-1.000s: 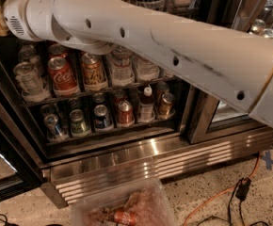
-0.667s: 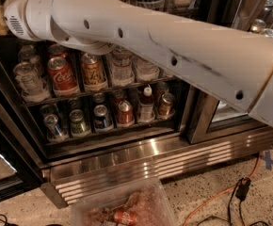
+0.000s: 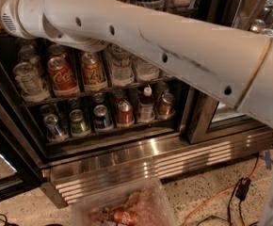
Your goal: Pick green can from top shelf of fridge
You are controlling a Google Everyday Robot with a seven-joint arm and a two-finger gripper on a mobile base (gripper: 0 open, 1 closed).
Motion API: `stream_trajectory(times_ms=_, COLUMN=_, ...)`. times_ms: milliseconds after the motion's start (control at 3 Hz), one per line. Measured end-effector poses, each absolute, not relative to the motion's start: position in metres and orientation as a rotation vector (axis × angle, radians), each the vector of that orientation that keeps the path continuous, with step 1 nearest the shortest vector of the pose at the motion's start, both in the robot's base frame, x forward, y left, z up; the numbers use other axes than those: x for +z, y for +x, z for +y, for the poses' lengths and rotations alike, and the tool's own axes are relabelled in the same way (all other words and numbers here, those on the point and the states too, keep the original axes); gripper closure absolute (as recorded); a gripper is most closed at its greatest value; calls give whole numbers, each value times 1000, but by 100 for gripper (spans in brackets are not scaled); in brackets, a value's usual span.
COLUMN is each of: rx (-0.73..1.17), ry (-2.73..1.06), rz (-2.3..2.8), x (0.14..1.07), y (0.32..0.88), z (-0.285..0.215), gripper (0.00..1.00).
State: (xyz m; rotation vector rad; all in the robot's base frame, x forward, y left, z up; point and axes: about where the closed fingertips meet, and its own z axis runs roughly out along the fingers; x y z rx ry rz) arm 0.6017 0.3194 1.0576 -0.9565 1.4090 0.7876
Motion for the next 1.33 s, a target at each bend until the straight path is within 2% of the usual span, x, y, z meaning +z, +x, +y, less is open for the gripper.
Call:
stream_trajectory(times_ms=333, rx=798, ry=-985, rz=1383, x=1062, y=601, z=334, gripper=33)
stream_trajectory(times_ms=667, rx=804, ry=-998, rz=1376, x=1062, y=601, z=339, gripper=42)
stream_trajectory(times_ms=1000, rx=807, ry=-1003, rz=1376, x=1061, y=601, z=338, gripper=56)
stream_trajectory(times_ms=1333, rx=807, ry=-1003, rz=1376, x=1061, y=604, z=338, gripper=80)
